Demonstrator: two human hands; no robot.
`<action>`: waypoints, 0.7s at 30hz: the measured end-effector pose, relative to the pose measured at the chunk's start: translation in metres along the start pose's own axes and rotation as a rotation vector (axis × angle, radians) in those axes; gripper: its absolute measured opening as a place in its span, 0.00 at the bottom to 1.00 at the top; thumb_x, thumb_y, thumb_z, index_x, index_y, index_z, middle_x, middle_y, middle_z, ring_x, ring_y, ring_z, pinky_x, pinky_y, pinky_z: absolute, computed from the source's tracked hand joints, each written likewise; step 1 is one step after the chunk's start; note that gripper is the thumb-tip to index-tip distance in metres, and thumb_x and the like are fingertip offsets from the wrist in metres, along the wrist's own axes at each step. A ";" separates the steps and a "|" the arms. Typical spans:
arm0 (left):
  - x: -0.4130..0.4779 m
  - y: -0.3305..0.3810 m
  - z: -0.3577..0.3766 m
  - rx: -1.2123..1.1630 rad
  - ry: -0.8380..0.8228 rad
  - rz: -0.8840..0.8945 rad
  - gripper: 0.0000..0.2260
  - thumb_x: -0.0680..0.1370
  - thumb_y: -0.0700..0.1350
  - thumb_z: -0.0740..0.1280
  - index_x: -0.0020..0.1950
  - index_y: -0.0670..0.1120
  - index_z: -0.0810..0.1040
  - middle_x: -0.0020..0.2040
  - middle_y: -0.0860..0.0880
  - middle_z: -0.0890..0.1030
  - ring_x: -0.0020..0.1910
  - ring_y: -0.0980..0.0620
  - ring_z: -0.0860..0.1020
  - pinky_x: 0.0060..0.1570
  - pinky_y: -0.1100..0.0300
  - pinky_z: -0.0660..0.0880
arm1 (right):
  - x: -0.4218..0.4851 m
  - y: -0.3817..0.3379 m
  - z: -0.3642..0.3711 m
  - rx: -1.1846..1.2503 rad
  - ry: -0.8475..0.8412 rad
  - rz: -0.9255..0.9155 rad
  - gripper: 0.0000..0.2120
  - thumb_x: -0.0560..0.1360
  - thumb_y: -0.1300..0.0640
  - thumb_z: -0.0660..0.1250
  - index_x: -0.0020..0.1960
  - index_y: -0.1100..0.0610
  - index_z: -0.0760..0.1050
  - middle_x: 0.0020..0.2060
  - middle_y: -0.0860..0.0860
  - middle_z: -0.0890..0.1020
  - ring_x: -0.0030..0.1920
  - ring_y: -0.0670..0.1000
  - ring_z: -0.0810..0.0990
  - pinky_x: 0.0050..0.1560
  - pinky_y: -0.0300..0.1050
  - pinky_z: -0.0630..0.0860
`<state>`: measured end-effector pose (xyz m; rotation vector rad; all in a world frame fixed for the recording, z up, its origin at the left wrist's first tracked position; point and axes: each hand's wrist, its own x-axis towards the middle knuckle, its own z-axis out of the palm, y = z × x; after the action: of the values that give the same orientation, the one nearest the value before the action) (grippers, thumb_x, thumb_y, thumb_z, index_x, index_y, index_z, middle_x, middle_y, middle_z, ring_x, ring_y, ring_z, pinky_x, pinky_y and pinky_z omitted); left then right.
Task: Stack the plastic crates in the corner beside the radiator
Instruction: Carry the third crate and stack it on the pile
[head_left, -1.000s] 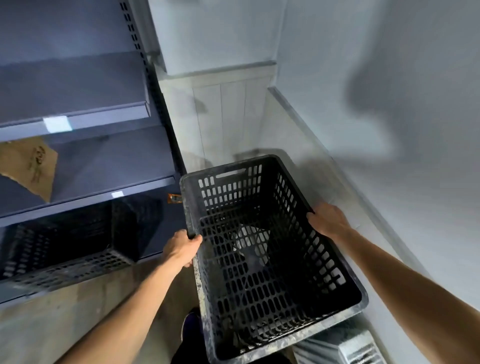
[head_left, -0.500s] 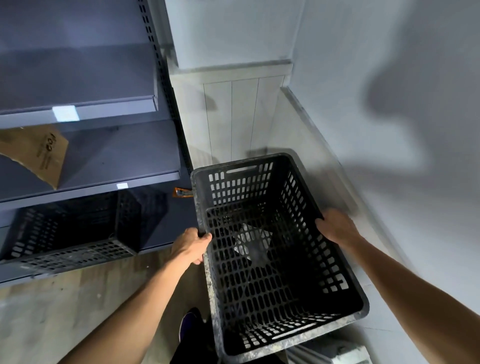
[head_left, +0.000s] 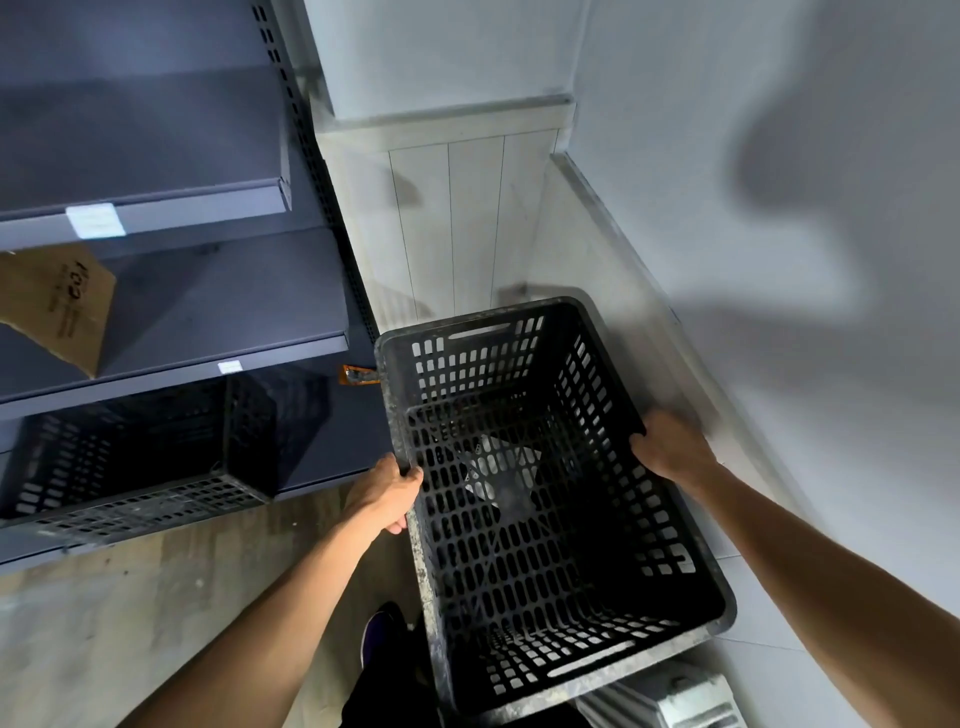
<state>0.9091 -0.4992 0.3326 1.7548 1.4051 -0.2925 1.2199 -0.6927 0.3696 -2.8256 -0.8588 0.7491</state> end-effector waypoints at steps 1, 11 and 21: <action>0.002 0.000 -0.001 0.000 -0.009 -0.006 0.23 0.81 0.59 0.58 0.69 0.45 0.67 0.37 0.46 0.84 0.31 0.50 0.84 0.42 0.54 0.83 | 0.000 -0.001 -0.001 -0.003 -0.010 -0.007 0.09 0.75 0.54 0.61 0.40 0.58 0.73 0.33 0.54 0.79 0.36 0.54 0.80 0.38 0.48 0.79; 0.008 -0.007 -0.002 0.016 -0.012 -0.003 0.23 0.80 0.60 0.57 0.66 0.45 0.67 0.37 0.46 0.81 0.31 0.50 0.83 0.44 0.51 0.83 | -0.008 -0.003 0.004 -0.061 0.008 -0.002 0.07 0.75 0.62 0.61 0.52 0.57 0.69 0.43 0.54 0.78 0.46 0.57 0.77 0.43 0.47 0.72; 0.007 -0.006 0.002 0.040 0.011 0.006 0.26 0.81 0.60 0.56 0.72 0.44 0.63 0.39 0.47 0.81 0.31 0.49 0.82 0.41 0.53 0.83 | -0.011 -0.006 0.000 -0.098 -0.023 0.016 0.07 0.77 0.62 0.61 0.54 0.60 0.68 0.48 0.58 0.78 0.48 0.59 0.78 0.43 0.47 0.71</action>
<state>0.9069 -0.4958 0.3245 1.7955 1.4104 -0.3102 1.2093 -0.6939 0.3751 -2.9186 -0.9012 0.7628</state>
